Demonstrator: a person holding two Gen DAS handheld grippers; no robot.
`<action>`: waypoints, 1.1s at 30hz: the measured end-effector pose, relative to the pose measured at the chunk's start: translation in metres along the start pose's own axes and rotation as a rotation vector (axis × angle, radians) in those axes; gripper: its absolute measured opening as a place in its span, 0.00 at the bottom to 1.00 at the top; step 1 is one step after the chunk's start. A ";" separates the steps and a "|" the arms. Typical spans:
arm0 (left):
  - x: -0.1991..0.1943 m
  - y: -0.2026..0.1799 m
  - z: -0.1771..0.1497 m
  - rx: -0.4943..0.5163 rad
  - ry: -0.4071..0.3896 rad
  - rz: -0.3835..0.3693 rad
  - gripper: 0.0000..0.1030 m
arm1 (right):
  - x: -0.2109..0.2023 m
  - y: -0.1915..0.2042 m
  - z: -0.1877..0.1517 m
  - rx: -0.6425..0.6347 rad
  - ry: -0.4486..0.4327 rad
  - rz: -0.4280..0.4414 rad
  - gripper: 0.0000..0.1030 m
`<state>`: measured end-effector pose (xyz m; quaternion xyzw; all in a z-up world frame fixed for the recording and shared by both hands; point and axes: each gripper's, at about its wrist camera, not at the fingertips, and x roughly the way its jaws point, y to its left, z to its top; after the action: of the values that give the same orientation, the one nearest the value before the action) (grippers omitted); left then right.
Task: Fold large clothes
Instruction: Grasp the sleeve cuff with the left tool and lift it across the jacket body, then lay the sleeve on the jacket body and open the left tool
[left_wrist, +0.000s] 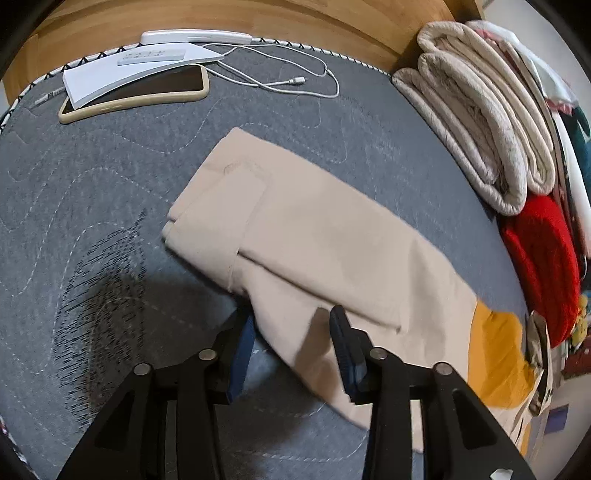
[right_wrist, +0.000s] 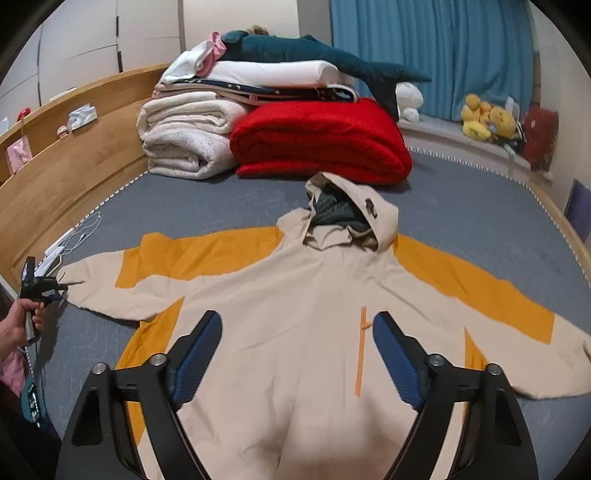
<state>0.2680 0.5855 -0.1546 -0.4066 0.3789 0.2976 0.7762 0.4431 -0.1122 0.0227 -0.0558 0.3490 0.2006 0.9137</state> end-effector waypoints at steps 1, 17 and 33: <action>-0.001 -0.003 0.001 -0.004 -0.008 0.014 0.14 | 0.002 -0.001 -0.001 0.011 0.010 0.001 0.72; -0.196 -0.270 -0.094 0.300 -0.204 -0.236 0.01 | -0.028 -0.026 0.003 0.114 0.003 0.011 0.36; -0.121 -0.481 -0.344 0.823 0.237 -0.486 0.01 | -0.066 -0.069 -0.007 0.184 0.005 -0.124 0.76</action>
<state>0.4545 0.0360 0.0094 -0.1742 0.4449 -0.1149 0.8709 0.4218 -0.1983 0.0582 0.0062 0.3638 0.1105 0.9249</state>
